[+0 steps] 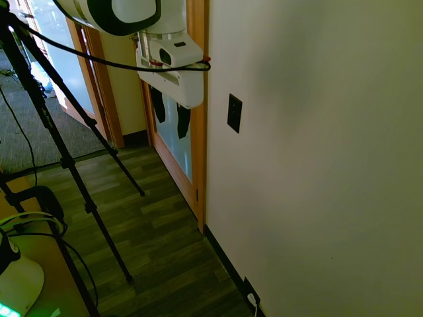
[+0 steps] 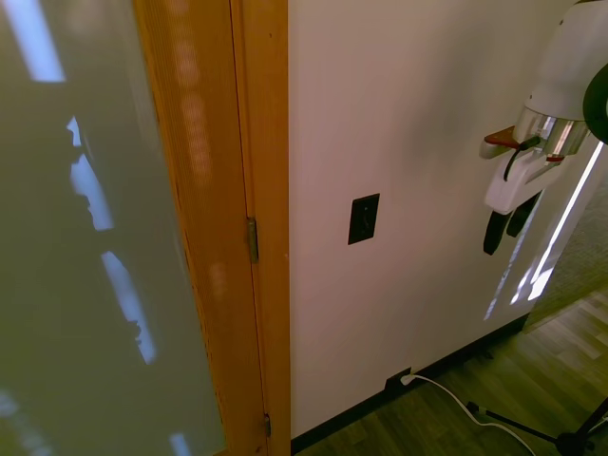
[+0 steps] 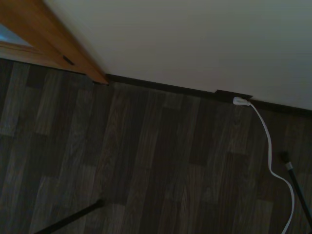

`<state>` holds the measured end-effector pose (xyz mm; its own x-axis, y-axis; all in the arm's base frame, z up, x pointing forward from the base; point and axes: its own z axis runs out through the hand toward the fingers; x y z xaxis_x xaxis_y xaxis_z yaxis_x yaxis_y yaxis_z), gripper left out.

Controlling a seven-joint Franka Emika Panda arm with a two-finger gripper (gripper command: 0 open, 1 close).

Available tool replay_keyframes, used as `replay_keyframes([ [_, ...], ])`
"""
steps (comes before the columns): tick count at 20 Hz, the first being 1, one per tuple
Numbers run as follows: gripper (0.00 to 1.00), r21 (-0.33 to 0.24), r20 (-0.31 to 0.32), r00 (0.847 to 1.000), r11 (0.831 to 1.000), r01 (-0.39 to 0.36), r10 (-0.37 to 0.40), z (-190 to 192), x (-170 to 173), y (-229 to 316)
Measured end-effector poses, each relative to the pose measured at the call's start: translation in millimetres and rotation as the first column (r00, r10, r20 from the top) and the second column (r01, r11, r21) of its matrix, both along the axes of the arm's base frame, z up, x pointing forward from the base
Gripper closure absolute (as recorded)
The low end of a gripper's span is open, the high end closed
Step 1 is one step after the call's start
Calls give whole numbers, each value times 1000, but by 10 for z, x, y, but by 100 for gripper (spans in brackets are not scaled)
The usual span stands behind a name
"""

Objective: Turn on the light

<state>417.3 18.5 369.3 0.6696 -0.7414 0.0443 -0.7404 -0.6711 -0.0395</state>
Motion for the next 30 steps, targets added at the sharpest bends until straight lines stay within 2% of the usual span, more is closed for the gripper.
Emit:
replay_keyframes([
  [2, 0, 0, 0, 1000, 1000, 0, 0, 2, 10, 2],
  [5, 0, 0, 33, 999, 1000, -6, 6, 77, 69, 59],
  [8, 0, 1, 108, 994, 1000, -1, 1, 147, 199, 216],
  [12, 0, 19, 221, 974, 999, 35, -39, 84, 428, 372],
  [16, 0, 12, 306, 946, 994, 105, -104, 15, 618, 468],
  [17, 0, 16, 318, 937, 989, 149, -146, -20, 631, 502],
  [19, 0, 8, 324, 934, 988, 155, -149, -25, 629, 516],
  [25, 0, 20, 372, 922, 994, 106, -106, -294, 676, 628],
  [30, 0, 12, 400, 910, 993, 118, -113, -467, 1100, 557],
])
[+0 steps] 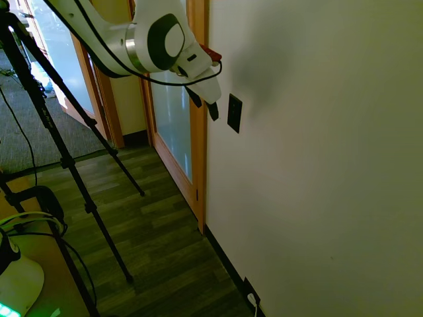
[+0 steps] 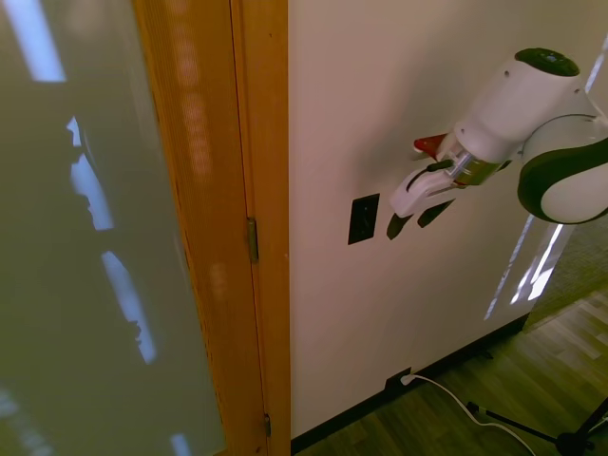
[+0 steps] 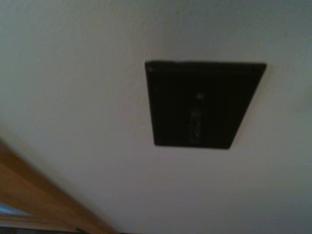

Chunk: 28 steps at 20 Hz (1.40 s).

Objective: Turn on the light

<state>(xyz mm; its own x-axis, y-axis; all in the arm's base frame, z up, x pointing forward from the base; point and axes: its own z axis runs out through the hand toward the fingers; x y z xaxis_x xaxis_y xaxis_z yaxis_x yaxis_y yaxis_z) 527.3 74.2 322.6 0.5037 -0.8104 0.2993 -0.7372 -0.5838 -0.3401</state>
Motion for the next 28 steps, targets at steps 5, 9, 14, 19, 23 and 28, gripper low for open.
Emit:
replay_keyframes([
  [5, 0, -3, 3, 1000, 1000, 19, -19, -241, 448, 108],
  [9, 0, -2, 1, 999, 999, 41, -41, -379, 689, 162],
  [14, 0, -25, 13, 996, 996, 88, -88, -410, 773, 63],
  [19, 0, -27, 5, 996, 995, 92, -92, -459, 770, 47],
  [23, 100, -27, -2, 995, 995, 95, -95, -499, 755, 31],
  [28, 100, -22, 2, 996, 995, 95, -95, -497, 755, 32],
])
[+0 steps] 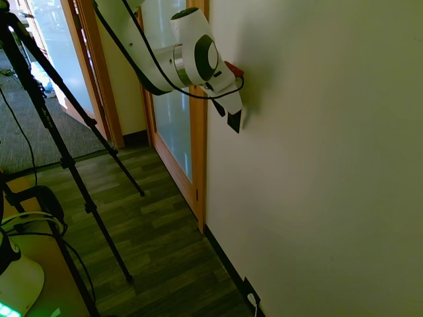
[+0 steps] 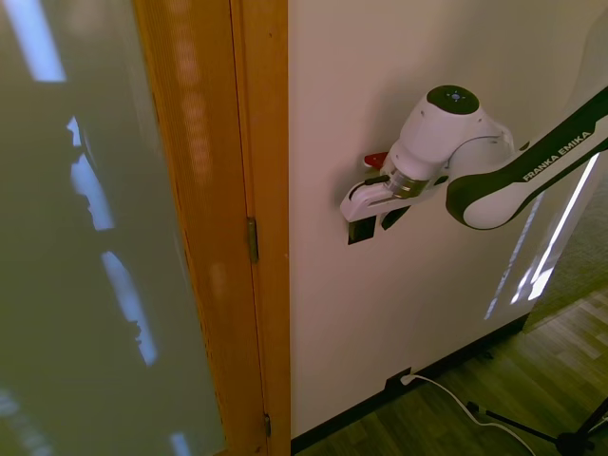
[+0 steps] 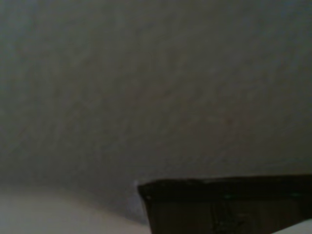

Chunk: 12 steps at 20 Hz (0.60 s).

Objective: Turn on the light

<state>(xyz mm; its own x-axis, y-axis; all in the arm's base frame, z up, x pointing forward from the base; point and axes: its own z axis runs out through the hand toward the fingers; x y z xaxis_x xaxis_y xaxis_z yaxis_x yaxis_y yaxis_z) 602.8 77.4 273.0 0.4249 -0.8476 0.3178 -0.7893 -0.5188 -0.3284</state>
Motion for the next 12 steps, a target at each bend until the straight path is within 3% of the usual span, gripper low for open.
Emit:
replay_keyframes([
  [12, 100, 36, -4, 1000, 999, 12, -12, -108, -38, 44],
])
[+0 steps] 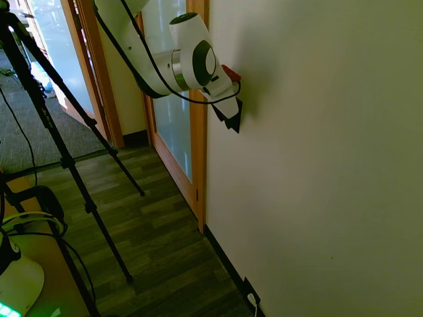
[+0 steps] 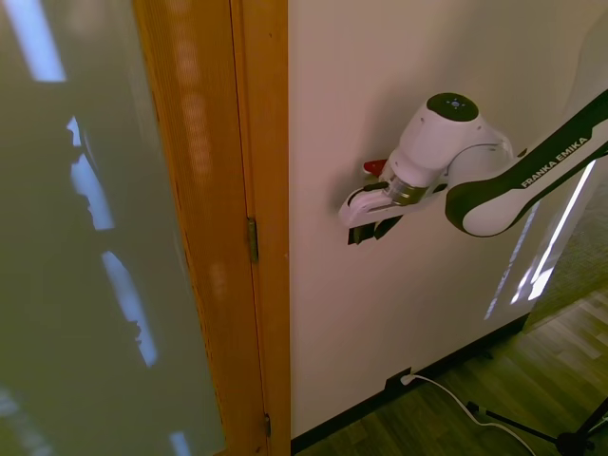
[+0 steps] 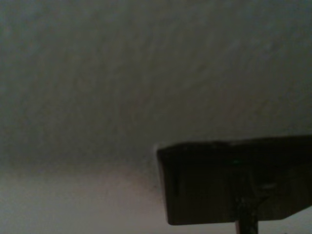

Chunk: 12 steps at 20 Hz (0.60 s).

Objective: Turn on the light

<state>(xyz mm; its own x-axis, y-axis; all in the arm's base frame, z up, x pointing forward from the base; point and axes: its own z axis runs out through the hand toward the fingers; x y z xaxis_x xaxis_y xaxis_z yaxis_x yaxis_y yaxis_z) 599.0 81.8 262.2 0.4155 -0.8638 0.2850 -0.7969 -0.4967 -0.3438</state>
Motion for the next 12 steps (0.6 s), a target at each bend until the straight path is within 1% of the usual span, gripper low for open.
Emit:
replay_keyframes([
  [5, 100, 4, 20, 1000, 1000, 16, -16, 76, 69, -80],
  [12, 100, 7, 28, 1000, 1000, 13, -13, 134, 59, -52],
])
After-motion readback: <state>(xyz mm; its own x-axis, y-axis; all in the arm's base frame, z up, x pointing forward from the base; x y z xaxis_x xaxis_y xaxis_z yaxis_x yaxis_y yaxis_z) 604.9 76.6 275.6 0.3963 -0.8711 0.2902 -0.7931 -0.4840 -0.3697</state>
